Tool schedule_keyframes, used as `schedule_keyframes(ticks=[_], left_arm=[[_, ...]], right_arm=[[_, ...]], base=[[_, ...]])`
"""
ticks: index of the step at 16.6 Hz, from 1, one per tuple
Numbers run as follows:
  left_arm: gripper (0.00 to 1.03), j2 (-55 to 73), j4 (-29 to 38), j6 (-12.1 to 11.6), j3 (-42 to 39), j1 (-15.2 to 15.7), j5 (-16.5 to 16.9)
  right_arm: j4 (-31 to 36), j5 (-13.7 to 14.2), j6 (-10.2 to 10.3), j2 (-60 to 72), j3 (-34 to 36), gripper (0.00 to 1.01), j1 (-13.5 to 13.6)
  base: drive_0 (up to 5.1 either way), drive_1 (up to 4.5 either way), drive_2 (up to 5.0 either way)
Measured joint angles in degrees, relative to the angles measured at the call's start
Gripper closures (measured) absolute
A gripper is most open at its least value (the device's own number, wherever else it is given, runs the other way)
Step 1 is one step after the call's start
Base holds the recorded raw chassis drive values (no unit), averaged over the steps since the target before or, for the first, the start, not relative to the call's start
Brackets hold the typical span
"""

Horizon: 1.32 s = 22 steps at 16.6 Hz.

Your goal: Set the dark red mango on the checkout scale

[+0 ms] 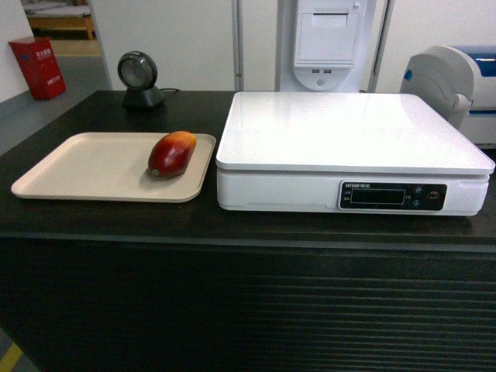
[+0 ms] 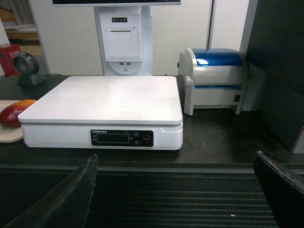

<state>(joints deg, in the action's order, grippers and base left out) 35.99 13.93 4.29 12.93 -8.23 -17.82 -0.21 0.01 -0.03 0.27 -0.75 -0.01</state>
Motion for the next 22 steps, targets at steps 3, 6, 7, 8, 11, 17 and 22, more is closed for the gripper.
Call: schedule_keyframes(ticks=[3,6,7,8,11,17,22], left_arm=[[0.05,12.2,9.9,-0.5,4.7,2.7,6.2],[0.05,32.3,19.3,-0.8,15.3,1.9,13.0],[0.05,37.4,19.9,-0.8,18.2,1.2,14.4],[0.05,57.8,16.9,-1.6,33.7,-0.9,19.1],[0.05,71.6,10.4,-4.1,49.2,-1.4,20.9],[0.05,91.3,-5.9,-7.4,76.6,-0.6,23.0],[0.05,99.6,-16.1,-8.9,89.1,0.5,22.6]], right_arm=[[0.0,0.0,0.0,0.0,0.0,0.03,0.0],[0.0,0.0,0.0,0.0,0.0,0.03,0.0],[0.0,0.0,0.0,0.0,0.0,0.03,0.0],[0.0,0.0,0.0,0.0,0.0,0.03,0.0],[0.0,0.0,0.0,0.0,0.0,0.03,0.0],[0.0,0.0,0.0,0.0,0.0,0.03,0.0],[0.0,0.0,0.0,0.0,0.0,0.03,0.0]], base=[[0.0,0.00,0.0],[0.0,0.00,0.0],[0.0,0.00,0.0],[0.0,0.00,0.0],[0.0,0.00,0.0],[0.0,0.00,0.0],[0.0,0.00,0.0]])
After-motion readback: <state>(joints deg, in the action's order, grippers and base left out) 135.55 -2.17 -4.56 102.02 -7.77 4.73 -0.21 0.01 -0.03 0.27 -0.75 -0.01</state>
